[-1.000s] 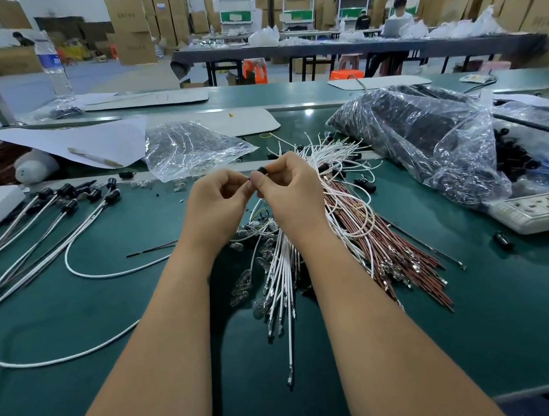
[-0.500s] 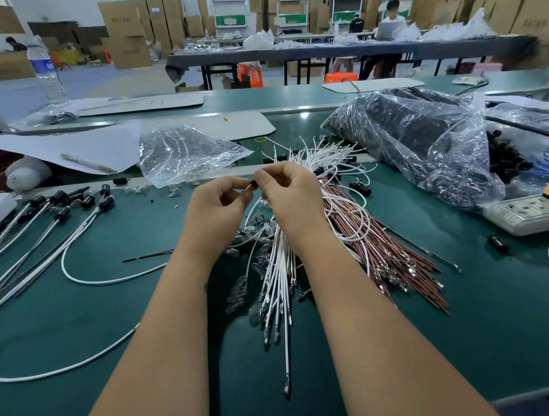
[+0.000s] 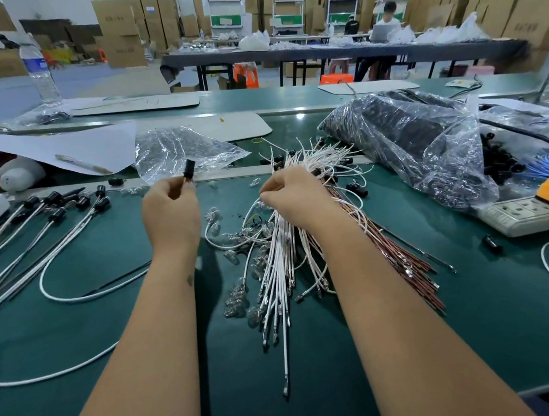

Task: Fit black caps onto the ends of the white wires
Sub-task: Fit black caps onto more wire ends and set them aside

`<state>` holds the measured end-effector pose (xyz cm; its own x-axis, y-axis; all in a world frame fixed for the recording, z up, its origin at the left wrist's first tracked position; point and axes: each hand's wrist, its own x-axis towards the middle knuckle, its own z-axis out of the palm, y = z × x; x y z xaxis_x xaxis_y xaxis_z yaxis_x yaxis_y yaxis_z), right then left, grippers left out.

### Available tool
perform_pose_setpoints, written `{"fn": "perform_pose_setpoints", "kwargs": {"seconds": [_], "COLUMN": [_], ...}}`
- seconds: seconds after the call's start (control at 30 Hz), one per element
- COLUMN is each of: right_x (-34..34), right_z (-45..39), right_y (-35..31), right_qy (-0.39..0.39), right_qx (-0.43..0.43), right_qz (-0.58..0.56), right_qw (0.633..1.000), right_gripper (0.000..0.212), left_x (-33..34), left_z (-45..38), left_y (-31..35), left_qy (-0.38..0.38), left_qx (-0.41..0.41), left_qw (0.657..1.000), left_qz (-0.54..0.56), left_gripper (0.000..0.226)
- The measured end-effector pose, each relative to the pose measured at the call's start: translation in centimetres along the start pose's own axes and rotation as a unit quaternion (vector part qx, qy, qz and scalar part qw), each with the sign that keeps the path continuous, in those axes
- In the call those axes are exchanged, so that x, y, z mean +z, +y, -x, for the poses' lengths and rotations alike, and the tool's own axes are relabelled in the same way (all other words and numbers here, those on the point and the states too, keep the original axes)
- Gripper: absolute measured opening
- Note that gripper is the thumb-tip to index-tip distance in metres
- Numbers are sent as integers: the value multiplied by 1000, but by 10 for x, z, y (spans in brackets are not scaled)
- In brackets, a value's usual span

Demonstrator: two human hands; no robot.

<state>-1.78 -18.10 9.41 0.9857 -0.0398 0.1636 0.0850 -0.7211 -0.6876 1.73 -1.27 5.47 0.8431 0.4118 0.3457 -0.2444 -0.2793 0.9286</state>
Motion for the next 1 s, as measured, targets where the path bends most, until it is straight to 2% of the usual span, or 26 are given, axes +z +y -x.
{"fn": "perform_pose_setpoints", "kwargs": {"seconds": [0.07,0.13,0.33,0.53,0.63,0.67,0.8,0.93,1.0], "right_x": [6,11,15,14,12,10,4,4,5], "right_z": [1,0,2,11,8,7,7,8,10], "right_y": [-5,-11,-13,0,2,3,4,2,0], "right_qy": [-60,-77,-38,7,17,16,-43,-39,-33], "right_qx": [-1,2,-1,-33,-39,-39,-13,-23,-30], "right_qz": [130,215,182,114,107,115,172,180,156], "right_qw": [990,973,983,993,993,992,984,983,987], "right_gripper": [13,11,2,21,14,12,31,10,13], "left_x": [3,9,25,21,19,19,18,19,19], "left_z": [4,10,28,27,27,27,26,27,27], "left_y": [0,2,13,14,14,14,14,13,13], "left_qy": [-35,-75,-203,-181,-169,-162,-141,-152,-160], "left_qx": [-10,-27,-7,5,2,2,4,4,2], "left_qw": [999,997,979,983,985,986,988,987,986], "left_qz": [7,17,-9,14,39,40,56,49,49], "left_gripper": [12,8,10,8,16,17,18,16,16]}}
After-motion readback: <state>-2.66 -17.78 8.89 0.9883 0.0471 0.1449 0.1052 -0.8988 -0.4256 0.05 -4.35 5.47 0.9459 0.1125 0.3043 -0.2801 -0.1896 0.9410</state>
